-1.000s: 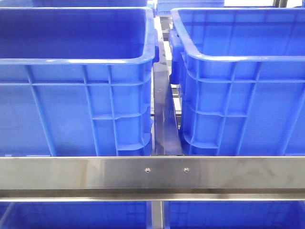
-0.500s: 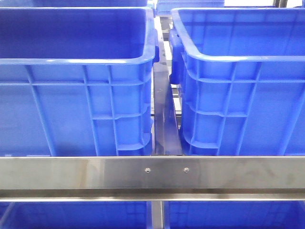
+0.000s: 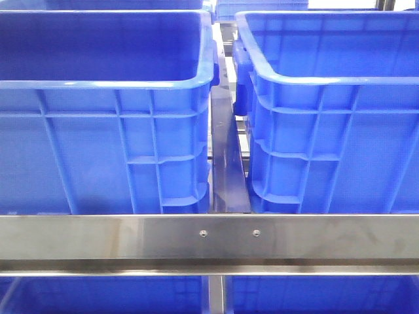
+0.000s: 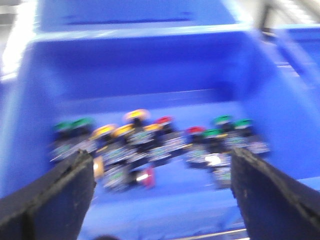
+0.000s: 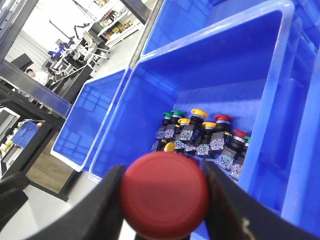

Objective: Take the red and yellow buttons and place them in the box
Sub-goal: 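Move the right gripper with the red button over the empty crate, then lower the red button into the crate and open the right gripper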

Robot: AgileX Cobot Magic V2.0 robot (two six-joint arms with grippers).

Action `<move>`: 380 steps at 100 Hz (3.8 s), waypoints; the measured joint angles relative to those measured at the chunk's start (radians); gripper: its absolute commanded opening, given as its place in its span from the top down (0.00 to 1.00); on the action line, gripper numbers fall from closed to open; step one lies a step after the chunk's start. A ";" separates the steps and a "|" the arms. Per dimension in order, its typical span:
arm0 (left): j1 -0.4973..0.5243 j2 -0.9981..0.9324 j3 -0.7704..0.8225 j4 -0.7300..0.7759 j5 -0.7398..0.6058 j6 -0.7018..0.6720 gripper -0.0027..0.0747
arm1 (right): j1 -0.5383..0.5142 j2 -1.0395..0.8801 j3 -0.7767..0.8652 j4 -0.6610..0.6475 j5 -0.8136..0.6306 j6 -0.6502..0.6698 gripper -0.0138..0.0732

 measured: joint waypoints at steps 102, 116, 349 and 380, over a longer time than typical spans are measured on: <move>0.181 -0.177 0.123 0.000 0.042 -0.004 0.99 | -0.002 0.167 0.000 -0.011 -0.881 -0.307 0.70; 0.181 -0.177 0.123 -0.002 0.030 -0.004 0.99 | -0.002 0.297 -0.016 -0.092 -0.913 -0.311 0.70; 0.181 -0.177 0.124 -0.002 0.004 -0.006 0.99 | -0.002 0.391 -0.149 -0.113 -0.870 -0.414 0.27; 0.181 -0.177 0.124 -0.002 0.004 -0.006 0.99 | -0.002 0.012 0.098 -0.070 -0.875 -0.419 0.27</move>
